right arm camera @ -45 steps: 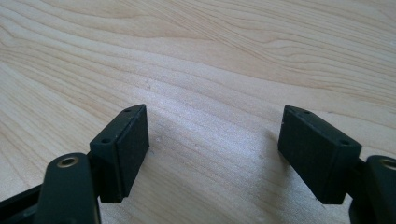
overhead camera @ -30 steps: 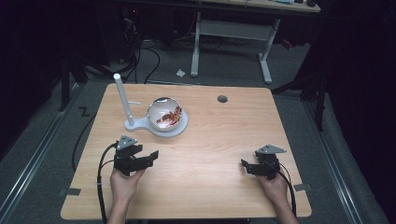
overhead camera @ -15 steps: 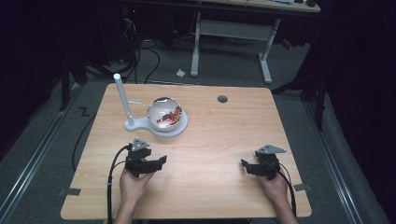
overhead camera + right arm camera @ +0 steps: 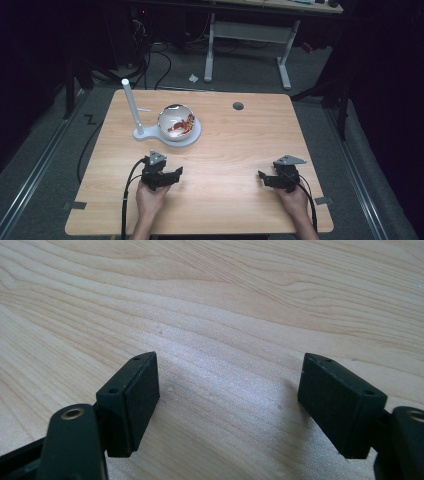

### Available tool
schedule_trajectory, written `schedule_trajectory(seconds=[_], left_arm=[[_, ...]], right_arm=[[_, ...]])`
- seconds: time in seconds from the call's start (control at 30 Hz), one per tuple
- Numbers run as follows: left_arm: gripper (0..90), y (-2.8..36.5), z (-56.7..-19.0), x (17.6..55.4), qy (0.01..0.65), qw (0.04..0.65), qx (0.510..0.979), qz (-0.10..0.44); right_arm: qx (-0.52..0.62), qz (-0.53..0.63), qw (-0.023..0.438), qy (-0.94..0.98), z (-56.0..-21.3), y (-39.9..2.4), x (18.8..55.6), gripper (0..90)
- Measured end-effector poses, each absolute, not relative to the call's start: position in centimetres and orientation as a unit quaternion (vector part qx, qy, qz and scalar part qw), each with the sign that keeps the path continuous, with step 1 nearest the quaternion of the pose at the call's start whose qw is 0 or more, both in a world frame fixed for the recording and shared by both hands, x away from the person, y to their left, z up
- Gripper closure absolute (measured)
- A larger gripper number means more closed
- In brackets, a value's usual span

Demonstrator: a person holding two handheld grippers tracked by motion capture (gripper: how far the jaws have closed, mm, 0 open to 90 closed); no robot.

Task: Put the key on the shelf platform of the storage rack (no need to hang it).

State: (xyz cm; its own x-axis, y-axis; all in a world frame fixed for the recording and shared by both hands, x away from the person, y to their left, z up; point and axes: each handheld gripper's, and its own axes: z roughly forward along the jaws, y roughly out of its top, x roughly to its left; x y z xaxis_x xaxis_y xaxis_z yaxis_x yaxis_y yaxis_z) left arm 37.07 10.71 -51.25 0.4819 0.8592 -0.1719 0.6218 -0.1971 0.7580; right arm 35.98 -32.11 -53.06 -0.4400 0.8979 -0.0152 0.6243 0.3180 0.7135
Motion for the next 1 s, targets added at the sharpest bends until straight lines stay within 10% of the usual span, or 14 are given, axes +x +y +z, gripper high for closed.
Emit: schedule_trajectory(seconds=[1.0], left_arm=[[30.8, 8.7, -53.5, 37.5, 0.497, 0.378, 0.759, 0.183]], right_arm=[[0.484, 0.325, 0.211, 0.784, -53.1, -32.1, 35.9, 24.6]])
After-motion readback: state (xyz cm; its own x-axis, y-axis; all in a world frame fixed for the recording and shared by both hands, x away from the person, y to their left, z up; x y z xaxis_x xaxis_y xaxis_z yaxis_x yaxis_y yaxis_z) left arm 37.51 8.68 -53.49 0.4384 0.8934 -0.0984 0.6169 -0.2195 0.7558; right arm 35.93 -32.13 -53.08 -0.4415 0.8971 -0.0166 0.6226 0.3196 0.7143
